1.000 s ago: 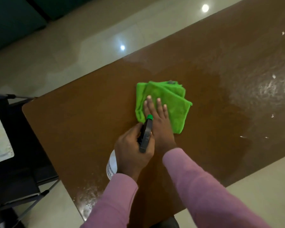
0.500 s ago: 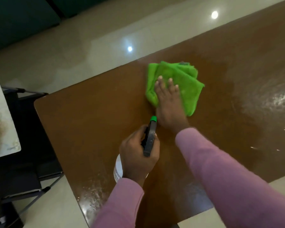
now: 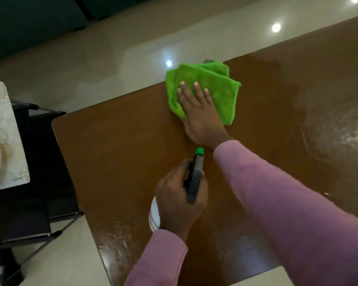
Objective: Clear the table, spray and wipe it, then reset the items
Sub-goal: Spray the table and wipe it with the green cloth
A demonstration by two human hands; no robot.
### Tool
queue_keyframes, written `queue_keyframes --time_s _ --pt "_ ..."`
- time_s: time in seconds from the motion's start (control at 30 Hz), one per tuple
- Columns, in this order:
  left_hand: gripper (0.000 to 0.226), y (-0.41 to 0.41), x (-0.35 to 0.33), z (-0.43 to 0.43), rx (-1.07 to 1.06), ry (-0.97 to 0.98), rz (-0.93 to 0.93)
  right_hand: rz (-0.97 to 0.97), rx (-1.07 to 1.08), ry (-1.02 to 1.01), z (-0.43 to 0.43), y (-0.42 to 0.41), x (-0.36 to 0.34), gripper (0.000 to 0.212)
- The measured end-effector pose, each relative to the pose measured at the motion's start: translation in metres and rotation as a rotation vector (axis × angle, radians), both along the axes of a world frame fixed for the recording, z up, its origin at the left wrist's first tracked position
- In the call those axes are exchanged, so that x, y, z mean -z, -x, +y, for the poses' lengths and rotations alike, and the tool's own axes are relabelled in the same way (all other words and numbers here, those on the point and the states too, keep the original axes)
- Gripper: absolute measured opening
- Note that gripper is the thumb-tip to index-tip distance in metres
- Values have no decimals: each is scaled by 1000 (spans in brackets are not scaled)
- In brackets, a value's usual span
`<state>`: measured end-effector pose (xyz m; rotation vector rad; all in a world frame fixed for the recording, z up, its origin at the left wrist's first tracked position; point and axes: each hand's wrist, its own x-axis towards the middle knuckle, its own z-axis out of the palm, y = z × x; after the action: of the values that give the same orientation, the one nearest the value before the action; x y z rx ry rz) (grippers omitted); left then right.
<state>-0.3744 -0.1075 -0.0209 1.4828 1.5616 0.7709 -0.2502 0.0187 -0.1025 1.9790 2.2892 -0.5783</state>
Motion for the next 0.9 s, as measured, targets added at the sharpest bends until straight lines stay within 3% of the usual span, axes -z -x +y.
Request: queue_keyframes --time_s 0.07,0.1,0.2,0.27,0.4,0.67,0.73,0.9 --pt "24 3 1 2 -39 9 -13 13 -139 8 -1 -14 -2 71" --pt "22 4 2 3 -53 13 -19 15 -98 2 5 -33 -3 72" --pt "23 6 2 0 -70 7 -44 2 246 -10 26 -114 -2 64" --pt "25 7 5 -2 -54 -20 -39 -5 360 45 37 -150 -5 60" --pt "24 4 6 -4 -47 -32 6 -8 246 20 16 -148 2 60" --pt "14 7 -3 -5 -161 81 -87 36 51 192 -159 -176 -25 76" --pt "11 -1 -5 -9 -186 133 -173 49 61 175 -132 -183 -21 70" --pt "11 -49 1 -27 -112 110 -193 14 47 105 31 -209 3 58"
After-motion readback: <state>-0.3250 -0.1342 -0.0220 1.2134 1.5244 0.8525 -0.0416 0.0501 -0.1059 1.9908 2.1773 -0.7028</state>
